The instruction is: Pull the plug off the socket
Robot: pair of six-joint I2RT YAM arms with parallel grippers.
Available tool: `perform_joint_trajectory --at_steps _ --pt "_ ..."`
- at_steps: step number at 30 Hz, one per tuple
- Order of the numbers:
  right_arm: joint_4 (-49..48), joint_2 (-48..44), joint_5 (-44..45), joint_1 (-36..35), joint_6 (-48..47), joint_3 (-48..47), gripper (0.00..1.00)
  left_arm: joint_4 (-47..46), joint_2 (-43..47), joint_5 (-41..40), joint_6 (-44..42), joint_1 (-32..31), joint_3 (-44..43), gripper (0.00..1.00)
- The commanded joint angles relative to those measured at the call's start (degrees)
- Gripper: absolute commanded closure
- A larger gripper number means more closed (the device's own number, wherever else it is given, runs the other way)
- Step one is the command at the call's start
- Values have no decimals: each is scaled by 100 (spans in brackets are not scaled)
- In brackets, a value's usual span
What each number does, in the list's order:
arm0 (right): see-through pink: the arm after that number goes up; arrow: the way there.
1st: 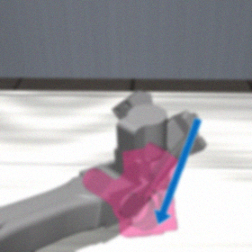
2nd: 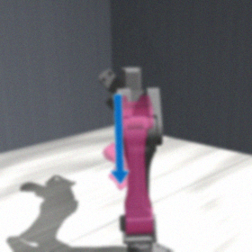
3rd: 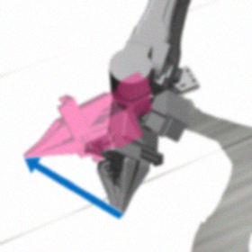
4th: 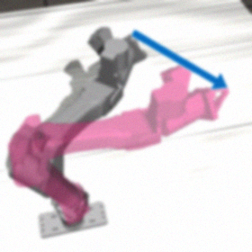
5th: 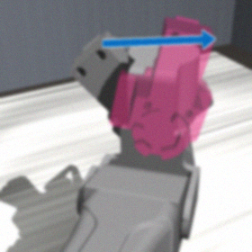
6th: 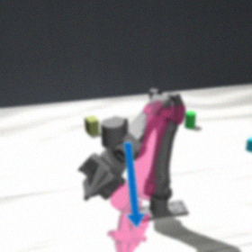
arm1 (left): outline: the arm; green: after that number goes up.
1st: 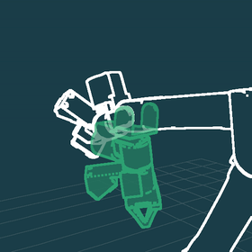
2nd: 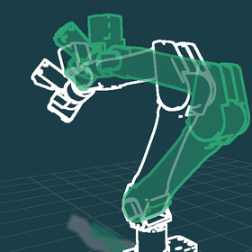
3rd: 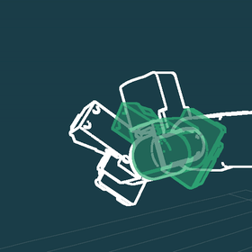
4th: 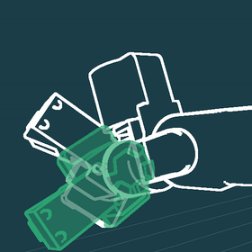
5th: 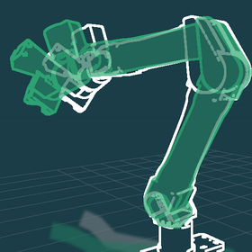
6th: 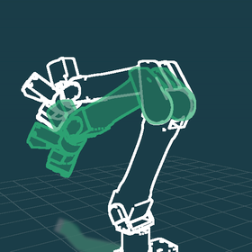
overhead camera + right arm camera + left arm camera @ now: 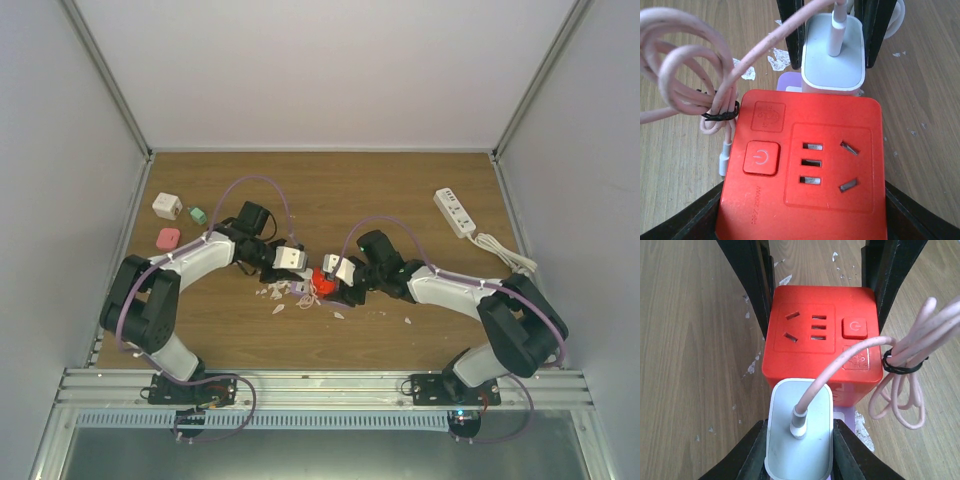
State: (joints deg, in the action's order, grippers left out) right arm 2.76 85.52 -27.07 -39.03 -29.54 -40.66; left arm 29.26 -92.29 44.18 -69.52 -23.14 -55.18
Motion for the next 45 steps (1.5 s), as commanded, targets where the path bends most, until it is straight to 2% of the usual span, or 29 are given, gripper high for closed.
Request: perform_joint_trajectory --at_steps 1,28,35,45 --pt "272 207 253 6 -87 -38 83 -96 319 536 -281 -75 17 92" --pt "199 140 375 610 325 -27 78 279 1205 291 361 836 13 92" --pt "192 137 387 676 401 -18 77 416 1379 31 695 1359 -118 92" --pt "151 48 367 686 434 55 70 1386 1335 -289 922 2816 -605 92"
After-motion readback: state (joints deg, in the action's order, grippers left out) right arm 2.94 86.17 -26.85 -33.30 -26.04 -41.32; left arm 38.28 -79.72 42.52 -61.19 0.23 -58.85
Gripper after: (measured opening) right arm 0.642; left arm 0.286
